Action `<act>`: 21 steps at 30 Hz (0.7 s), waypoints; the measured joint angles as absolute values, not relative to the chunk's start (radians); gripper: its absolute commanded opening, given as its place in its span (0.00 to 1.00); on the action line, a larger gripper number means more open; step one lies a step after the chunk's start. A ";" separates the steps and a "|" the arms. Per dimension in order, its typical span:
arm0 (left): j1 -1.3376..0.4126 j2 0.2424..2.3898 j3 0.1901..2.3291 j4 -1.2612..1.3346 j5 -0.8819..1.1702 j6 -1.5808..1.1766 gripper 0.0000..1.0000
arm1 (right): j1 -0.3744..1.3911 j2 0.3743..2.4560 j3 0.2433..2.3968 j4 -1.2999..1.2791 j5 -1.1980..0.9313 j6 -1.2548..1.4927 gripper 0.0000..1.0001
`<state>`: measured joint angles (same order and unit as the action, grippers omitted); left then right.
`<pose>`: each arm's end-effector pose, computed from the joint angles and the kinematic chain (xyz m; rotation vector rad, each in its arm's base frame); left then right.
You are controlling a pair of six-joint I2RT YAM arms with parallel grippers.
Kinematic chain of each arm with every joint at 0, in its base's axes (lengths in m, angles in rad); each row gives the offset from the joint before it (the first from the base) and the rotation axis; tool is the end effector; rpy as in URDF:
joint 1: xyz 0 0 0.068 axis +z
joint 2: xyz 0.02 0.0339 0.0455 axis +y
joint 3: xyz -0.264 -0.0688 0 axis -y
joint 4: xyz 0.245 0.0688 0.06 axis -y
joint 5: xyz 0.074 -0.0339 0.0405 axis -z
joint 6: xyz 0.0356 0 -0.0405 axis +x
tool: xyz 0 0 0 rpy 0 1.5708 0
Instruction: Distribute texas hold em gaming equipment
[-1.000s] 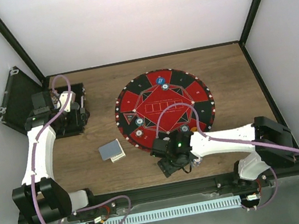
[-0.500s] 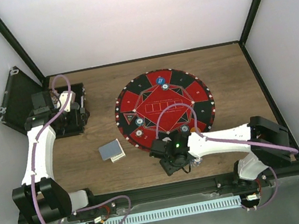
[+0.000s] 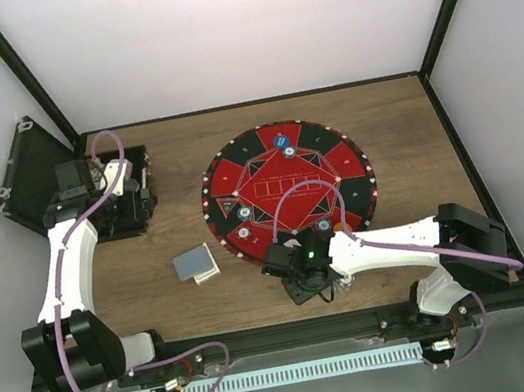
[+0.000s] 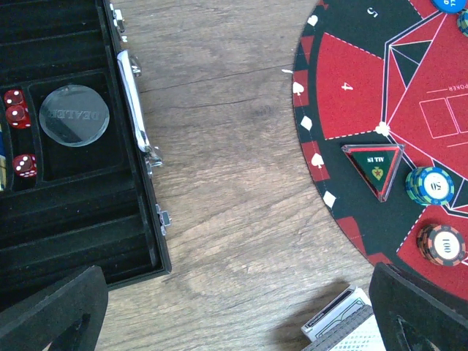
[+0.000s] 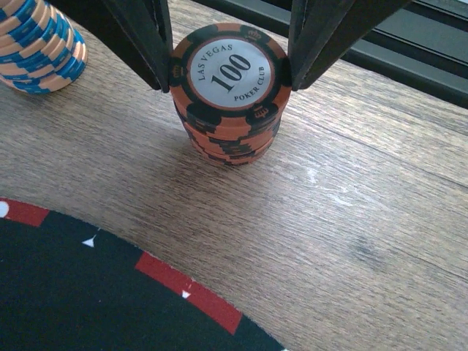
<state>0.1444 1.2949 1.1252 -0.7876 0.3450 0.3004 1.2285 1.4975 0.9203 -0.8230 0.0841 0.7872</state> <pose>0.2606 0.0257 0.2974 0.3272 2.4429 -0.2463 0.0892 0.2414 0.1855 -0.6409 2.9062 0.1484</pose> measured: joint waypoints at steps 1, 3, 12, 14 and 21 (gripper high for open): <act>0.144 1.295 1.125 -0.788 0.345 0.300 1.00 | 1.229 1.497 0.921 -0.823 0.085 0.787 0.31; 0.144 1.295 1.125 -0.788 0.345 0.300 1.00 | 1.229 1.497 0.921 -0.823 0.088 0.786 0.29; 0.144 1.295 1.126 -0.788 0.344 0.301 1.00 | 1.229 1.497 0.953 -0.849 0.120 0.778 0.22; 0.144 1.295 1.126 -0.788 0.344 0.301 1.00 | 1.228 1.497 0.976 -0.856 0.135 0.775 0.21; 0.144 1.295 1.131 -0.789 0.344 0.301 1.00 | 1.175 1.476 1.052 -0.876 0.159 0.730 0.21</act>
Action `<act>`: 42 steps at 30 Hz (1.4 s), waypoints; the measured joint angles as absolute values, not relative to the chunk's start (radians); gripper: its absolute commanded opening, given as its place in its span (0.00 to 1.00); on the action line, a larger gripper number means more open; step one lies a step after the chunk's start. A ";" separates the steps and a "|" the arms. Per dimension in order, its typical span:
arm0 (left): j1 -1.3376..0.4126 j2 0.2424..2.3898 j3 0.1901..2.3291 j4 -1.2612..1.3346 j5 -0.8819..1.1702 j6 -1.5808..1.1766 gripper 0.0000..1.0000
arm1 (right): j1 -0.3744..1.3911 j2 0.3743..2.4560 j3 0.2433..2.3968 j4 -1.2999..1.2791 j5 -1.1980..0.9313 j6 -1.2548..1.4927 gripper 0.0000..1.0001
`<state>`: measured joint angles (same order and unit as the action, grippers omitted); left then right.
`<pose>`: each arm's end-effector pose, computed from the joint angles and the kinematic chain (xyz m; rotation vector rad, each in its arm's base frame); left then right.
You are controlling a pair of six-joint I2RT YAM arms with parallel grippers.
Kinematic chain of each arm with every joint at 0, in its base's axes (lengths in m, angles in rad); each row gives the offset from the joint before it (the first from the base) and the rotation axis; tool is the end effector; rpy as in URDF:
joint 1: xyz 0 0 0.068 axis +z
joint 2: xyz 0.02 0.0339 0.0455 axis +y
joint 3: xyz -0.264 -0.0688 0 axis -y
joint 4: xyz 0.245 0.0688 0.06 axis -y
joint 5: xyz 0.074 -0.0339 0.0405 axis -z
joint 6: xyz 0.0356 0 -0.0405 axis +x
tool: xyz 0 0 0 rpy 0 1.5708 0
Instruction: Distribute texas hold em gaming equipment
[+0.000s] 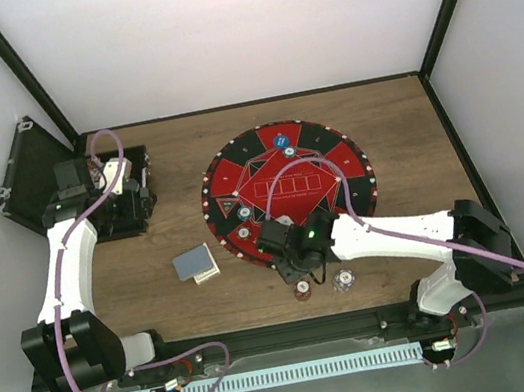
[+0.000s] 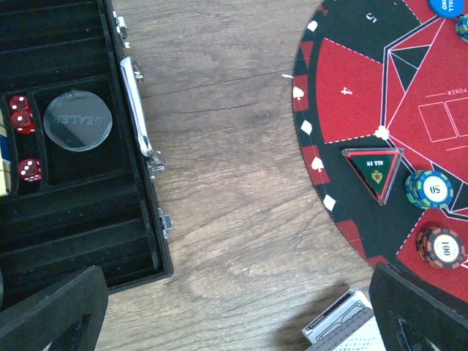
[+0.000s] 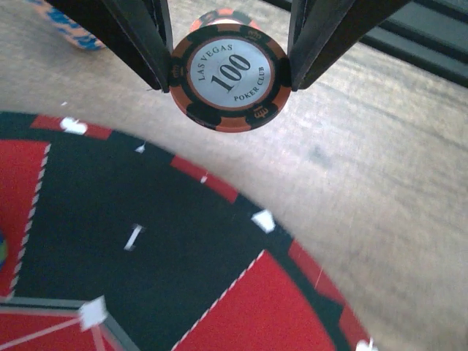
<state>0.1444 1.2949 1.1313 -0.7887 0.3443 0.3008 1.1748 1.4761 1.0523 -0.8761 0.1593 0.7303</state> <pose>0.2609 0.0258 0.2992 0.3279 2.4383 -0.2433 0.1102 0.2490 0.2251 -0.5980 2.7867 0.1847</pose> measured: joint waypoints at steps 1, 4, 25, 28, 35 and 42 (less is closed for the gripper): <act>0.144 1.295 1.134 -0.788 0.345 0.301 1.00 | 1.159 1.476 1.062 -0.877 0.162 0.720 0.21; 0.144 1.295 1.139 -0.788 0.345 0.301 1.00 | 1.085 1.477 1.105 -0.883 0.172 0.673 0.21; 0.144 1.295 1.139 -0.796 0.344 0.301 1.00 | 0.463 2.075 1.678 -0.709 0.154 0.351 0.22; 0.144 1.296 1.139 -0.796 0.344 0.302 1.00 | 0.447 2.148 1.707 -0.718 0.154 0.340 0.21; 0.144 1.310 1.139 -0.796 0.342 0.311 1.00 | 0.432 2.221 1.764 -0.729 0.148 0.325 0.21; 0.144 1.312 1.139 -0.796 0.342 0.315 1.00 | 0.380 2.293 1.886 -0.734 0.142 0.310 0.22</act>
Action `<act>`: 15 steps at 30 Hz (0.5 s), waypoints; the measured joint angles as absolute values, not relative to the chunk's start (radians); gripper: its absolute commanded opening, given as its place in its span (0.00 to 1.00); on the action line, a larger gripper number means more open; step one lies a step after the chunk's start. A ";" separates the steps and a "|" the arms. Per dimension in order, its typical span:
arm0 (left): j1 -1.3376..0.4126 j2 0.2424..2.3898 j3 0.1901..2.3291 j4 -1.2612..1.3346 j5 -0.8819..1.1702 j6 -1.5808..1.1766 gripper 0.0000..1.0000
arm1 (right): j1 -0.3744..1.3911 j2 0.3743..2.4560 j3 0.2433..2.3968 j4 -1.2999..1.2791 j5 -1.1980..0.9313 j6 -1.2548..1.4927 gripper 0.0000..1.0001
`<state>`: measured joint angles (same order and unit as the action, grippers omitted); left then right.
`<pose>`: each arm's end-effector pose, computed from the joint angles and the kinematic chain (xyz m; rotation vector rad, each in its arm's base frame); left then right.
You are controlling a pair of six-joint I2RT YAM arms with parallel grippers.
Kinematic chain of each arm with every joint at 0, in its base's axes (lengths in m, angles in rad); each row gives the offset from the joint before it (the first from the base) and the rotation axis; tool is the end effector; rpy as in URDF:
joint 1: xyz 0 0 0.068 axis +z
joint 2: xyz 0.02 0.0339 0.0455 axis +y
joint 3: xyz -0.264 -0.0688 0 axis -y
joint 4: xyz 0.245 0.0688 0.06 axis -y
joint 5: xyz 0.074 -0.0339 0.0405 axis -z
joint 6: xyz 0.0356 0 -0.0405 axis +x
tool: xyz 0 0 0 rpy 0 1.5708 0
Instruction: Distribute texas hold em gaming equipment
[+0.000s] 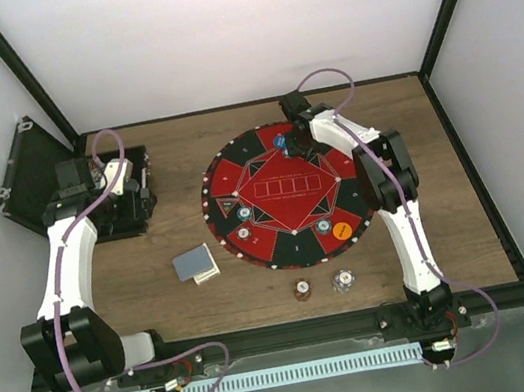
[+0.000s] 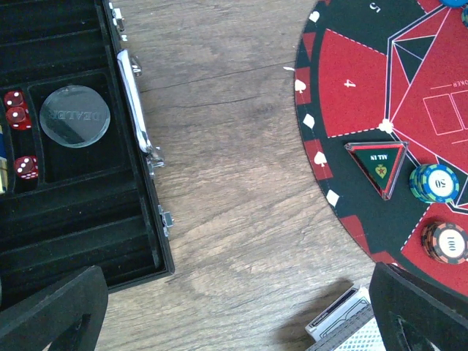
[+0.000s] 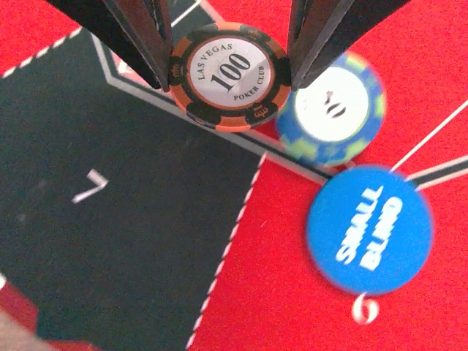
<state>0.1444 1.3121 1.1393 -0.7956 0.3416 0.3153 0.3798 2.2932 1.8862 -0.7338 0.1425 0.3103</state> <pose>0.2640 0.0263 0.2971 0.3429 2.4512 -0.2402 0.4559 0.1765 0.1704 -0.0516 2.6896 0.0180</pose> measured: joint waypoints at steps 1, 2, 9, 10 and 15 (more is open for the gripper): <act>0.144 1.312 1.139 -0.796 0.342 0.316 1.00 | 0.370 2.307 1.906 -0.739 0.142 0.309 0.22; 0.144 1.313 1.139 -0.796 0.341 0.316 1.00 | 0.360 2.324 1.928 -0.742 0.143 0.307 0.22; 0.144 1.333 1.141 -0.795 0.336 0.316 1.00 | 0.334 2.408 2.035 -0.776 0.142 0.303 0.37; 0.144 1.335 1.141 -0.795 0.335 0.316 1.00 | 0.334 2.415 2.043 -0.778 0.141 0.303 0.43; 0.144 1.340 1.143 -0.795 0.334 0.316 1.00 | 0.335 2.424 2.061 -0.794 0.134 0.302 0.63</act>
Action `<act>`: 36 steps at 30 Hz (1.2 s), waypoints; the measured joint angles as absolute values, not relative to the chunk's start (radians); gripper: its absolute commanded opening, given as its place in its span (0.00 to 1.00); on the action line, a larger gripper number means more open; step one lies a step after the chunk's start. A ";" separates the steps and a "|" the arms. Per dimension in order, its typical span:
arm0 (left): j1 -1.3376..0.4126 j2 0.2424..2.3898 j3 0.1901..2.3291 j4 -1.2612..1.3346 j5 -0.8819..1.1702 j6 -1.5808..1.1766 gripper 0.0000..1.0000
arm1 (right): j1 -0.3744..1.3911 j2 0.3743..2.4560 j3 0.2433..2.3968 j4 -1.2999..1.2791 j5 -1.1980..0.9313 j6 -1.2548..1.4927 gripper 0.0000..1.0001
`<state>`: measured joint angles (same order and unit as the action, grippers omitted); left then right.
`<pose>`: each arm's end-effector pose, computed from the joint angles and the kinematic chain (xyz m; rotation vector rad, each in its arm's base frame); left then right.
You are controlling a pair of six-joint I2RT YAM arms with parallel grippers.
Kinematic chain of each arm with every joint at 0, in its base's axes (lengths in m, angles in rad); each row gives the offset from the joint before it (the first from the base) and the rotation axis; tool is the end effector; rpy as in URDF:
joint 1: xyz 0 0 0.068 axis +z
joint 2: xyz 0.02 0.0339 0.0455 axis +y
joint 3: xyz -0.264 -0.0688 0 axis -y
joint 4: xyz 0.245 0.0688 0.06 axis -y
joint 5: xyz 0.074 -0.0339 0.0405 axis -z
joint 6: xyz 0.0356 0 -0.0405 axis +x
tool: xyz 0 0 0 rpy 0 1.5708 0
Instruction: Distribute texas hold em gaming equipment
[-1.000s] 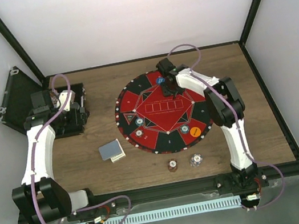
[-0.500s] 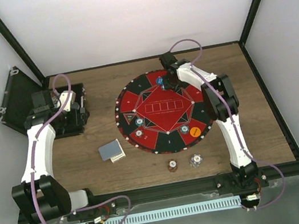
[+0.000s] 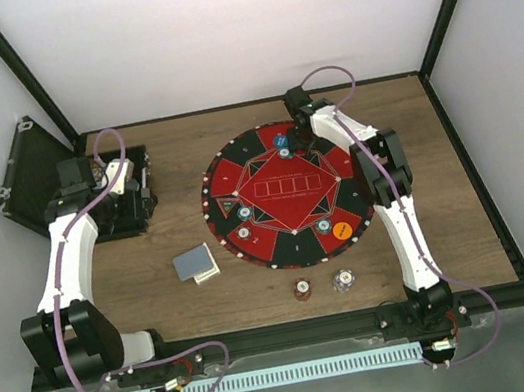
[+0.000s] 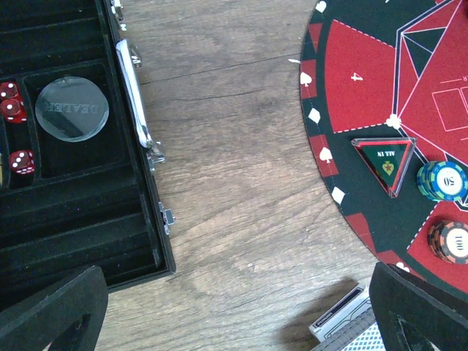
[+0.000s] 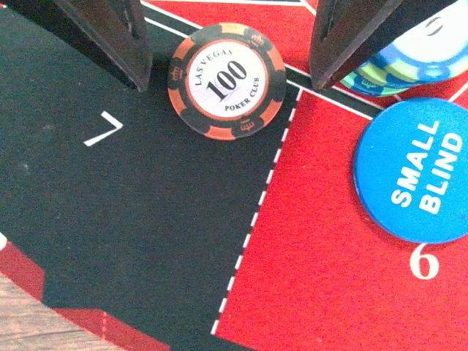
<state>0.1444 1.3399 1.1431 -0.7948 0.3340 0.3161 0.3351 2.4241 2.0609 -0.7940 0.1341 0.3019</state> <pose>0.2694 0.0274 0.2914 0.3389 2.4755 -0.2399 0.4862 0.1643 0.1561 -0.0068 2.7080 0.0052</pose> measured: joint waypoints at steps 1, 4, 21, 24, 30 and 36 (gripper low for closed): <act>0.144 1.340 1.143 -0.795 0.334 0.316 1.00 | 0.335 2.424 2.062 -0.797 0.135 0.304 0.65; 0.144 1.340 1.143 -0.795 0.334 0.316 1.00 | 0.335 2.423 2.062 -0.807 0.135 0.303 0.66; 0.144 1.333 1.143 -0.795 0.345 0.319 1.00 | 0.611 1.694 1.410 -0.709 0.156 0.386 0.82; 0.144 1.329 1.143 -0.795 0.347 0.319 1.00 | 0.762 1.603 1.254 -0.711 0.139 0.442 0.89; 0.144 1.326 1.143 -0.795 0.354 0.319 1.00 | 1.026 1.489 1.031 -0.780 0.112 0.601 0.91; 0.144 1.324 1.143 -0.795 0.359 0.319 1.00 | 1.197 1.460 0.952 -0.802 0.095 0.738 0.86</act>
